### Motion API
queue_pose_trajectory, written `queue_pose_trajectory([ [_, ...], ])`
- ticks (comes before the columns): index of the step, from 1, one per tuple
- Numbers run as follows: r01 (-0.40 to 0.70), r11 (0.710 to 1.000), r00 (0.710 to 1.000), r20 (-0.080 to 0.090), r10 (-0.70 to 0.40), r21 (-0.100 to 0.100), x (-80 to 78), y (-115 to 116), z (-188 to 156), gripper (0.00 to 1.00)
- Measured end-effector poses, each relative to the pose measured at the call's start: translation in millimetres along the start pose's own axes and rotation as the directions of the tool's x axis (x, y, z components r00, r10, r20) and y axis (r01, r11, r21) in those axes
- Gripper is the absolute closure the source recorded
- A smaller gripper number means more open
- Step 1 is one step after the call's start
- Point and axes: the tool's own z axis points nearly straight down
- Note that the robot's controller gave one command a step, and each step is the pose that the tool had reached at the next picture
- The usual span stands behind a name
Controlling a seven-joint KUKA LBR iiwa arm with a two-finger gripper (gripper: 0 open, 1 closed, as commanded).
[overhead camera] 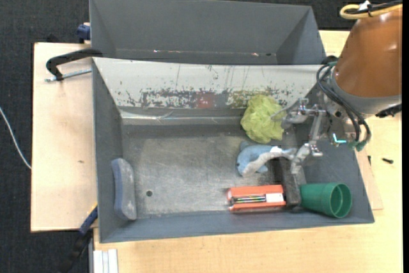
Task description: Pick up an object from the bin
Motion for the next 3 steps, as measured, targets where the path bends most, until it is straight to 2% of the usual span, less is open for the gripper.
queue_pose_trajectory([
  [1,0.001,1.0,1.0,0.007,-0.001,0.001,-0.8,0.3,-3.5,0.0],
  [2,-0.057,0.998,0.998,0.013,0.057,0.0,1.1,-14.6,48.9,0.0],
  [3,-0.224,0.974,0.974,0.007,0.224,-0.001,-18.4,-12.4,136.7,1.0],
])
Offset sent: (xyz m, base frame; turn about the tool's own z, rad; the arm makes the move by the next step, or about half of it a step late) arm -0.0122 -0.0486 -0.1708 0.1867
